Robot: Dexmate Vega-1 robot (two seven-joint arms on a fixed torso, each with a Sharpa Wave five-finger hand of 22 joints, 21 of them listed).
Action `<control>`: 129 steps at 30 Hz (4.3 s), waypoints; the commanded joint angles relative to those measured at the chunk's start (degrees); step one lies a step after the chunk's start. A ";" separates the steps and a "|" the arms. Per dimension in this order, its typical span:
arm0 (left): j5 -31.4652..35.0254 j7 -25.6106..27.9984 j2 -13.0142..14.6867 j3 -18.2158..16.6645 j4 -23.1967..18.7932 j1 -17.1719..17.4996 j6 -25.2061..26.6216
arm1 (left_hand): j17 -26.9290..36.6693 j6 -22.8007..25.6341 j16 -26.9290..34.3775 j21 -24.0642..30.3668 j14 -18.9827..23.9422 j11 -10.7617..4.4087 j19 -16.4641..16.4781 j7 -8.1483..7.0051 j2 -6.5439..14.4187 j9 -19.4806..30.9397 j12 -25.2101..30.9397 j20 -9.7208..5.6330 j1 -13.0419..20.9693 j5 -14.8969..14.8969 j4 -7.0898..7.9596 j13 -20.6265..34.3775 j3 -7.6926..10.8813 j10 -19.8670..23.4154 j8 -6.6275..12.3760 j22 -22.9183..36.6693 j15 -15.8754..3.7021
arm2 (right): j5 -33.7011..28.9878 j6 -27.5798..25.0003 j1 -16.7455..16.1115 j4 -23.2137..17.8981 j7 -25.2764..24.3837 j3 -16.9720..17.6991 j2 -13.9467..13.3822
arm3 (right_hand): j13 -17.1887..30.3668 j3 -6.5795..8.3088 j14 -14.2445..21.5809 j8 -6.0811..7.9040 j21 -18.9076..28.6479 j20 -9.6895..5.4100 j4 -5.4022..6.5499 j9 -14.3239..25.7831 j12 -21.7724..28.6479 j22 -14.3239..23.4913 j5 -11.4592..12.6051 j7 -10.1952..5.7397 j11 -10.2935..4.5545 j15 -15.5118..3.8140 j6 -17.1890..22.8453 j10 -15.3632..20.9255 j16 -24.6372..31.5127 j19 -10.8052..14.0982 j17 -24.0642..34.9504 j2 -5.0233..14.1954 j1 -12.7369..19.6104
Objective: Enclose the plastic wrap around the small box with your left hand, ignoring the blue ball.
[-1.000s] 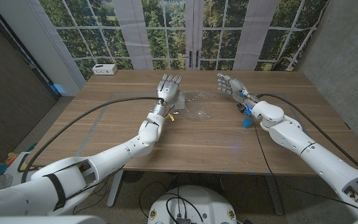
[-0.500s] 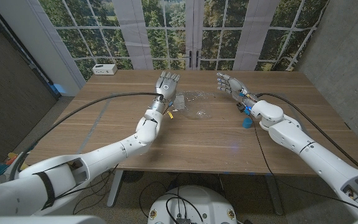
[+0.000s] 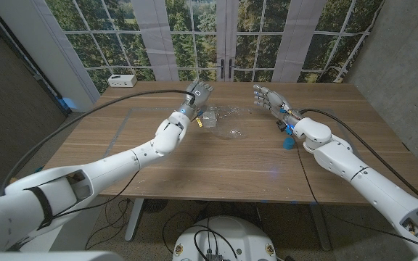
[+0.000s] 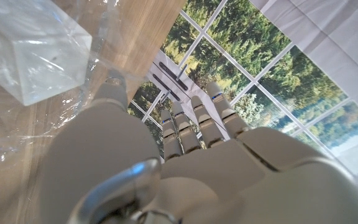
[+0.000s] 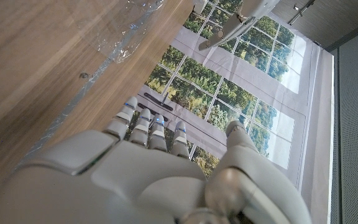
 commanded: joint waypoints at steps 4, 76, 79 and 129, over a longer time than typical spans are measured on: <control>-8.81 -18.64 3.26 -5.34 -4.19 -5.89 -18.27 | 0.32 -1.70 -0.35 -0.73 -1.87 1.18 -0.76 0.75 -1.48 0.17 -0.75 0.83 -1.86 1.55 0.71 -0.17 -1.85 -2.63 -0.35 0.25 -1.74 | -0.28 -0.16 -1.63 -2.18 -1.40 0.62 -0.84 | 0.03 -0.33 0.59 -0.04 0.38 0.57 -0.06 0.12 -0.14 0.14 0.00 -0.05 0.14 0.14 0.55 0.38 0.21 0.09 0.19 -0.14 0.28; -27.69 -18.84 -5.75 -5.51 11.55 -14.95 -23.70 | -1.21 10.34 -1.23 -4.16 -5.17 2.37 -3.44 0.80 2.09 0.19 0.36 2.37 -2.15 0.66 3.84 -4.73 3.21 -0.36 0.97 0.59 0.11 | -2.12 3.65 -5.13 -8.11 -1.85 2.78 -3.86 | 0.04 -0.32 0.77 0.08 0.38 0.53 -0.10 0.12 -0.10 0.14 0.01 -0.01 0.33 0.16 0.92 0.85 0.18 0.21 0.18 -0.04 0.35; -27.31 -21.34 -7.02 -3.79 14.14 -17.27 -25.36 | -1.23 10.61 -1.39 -4.24 -6.23 2.29 -3.39 0.68 1.60 0.21 0.11 2.35 -1.76 0.39 3.19 -4.81 3.04 -1.21 0.97 0.57 0.46 | -2.86 4.30 -4.99 -8.61 -1.90 2.74 -3.89 | 0.04 -0.32 0.77 0.07 0.37 0.51 -0.11 0.12 -0.13 0.14 0.01 -0.02 0.27 0.19 0.94 0.81 0.17 0.19 0.18 -0.03 0.36; -32.47 -9.92 -37.46 20.09 65.68 -33.09 -31.87 | -1.15 13.07 -0.38 -4.44 -6.33 1.48 -2.21 -0.39 3.06 0.42 1.03 1.47 1.40 -0.40 0.05 -5.26 2.92 -0.85 1.15 0.55 0.32 | -4.10 5.28 -4.06 -10.01 2.33 2.87 -6.40 | 0.02 -0.43 1.19 0.31 0.39 0.61 -0.17 0.11 0.06 0.13 -0.03 0.05 0.57 0.19 1.91 1.63 0.22 0.37 0.11 -0.21 0.32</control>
